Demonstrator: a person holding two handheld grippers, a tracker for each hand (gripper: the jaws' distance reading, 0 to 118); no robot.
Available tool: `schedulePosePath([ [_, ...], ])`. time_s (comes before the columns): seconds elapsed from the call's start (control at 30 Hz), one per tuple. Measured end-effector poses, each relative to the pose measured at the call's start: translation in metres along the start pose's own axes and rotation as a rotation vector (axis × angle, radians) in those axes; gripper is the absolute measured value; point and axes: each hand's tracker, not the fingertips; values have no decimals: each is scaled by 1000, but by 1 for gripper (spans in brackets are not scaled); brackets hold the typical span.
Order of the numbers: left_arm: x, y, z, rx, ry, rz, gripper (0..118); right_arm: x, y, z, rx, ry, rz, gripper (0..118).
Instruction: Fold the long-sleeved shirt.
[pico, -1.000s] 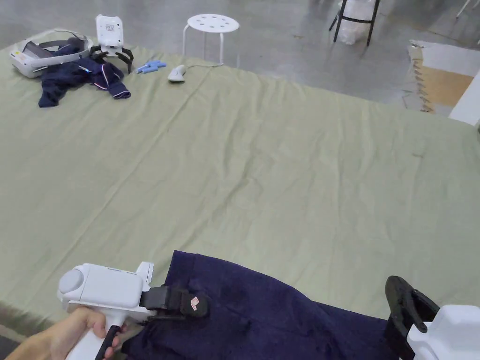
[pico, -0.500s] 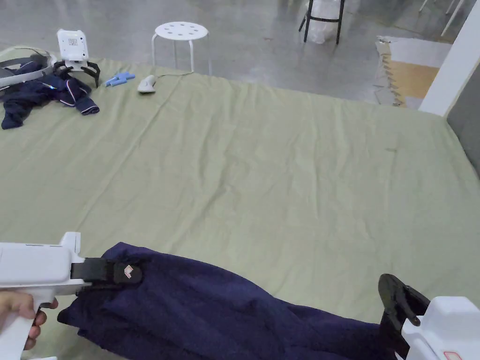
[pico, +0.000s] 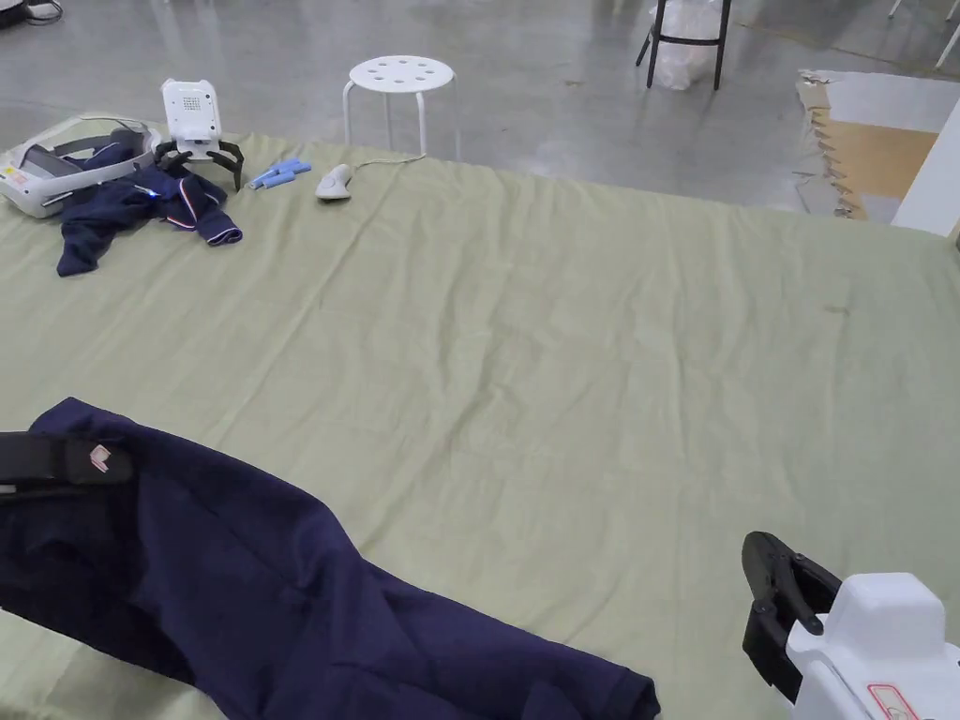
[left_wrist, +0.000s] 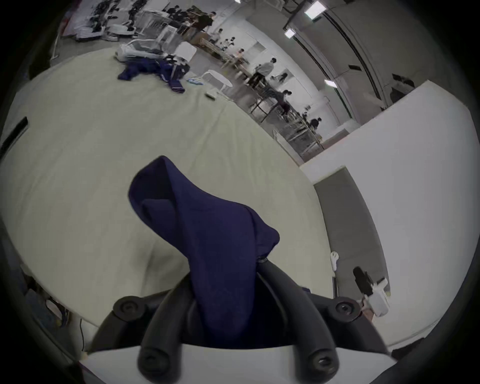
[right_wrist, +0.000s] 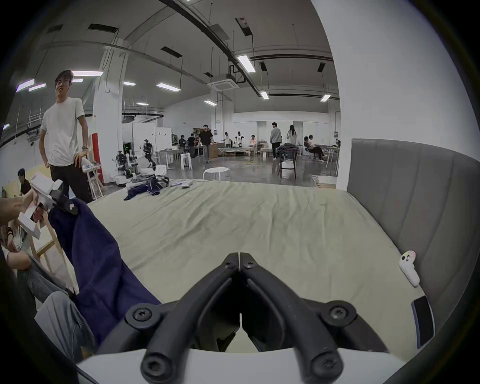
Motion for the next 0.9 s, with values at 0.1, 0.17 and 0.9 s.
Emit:
schedulePosePath([
  [0.1,55,-36,-17,-69,-63,-64,20,-1,-3,3,-1,7,-4,0],
  [0.17,85,-58,-34,-109,-55,-130,20,1,-5,8,-3,9,-6,0],
  [0.9,287,-210,-158,-257,-498,-262,111,53,-29,53,-25,-87,-100,0],
])
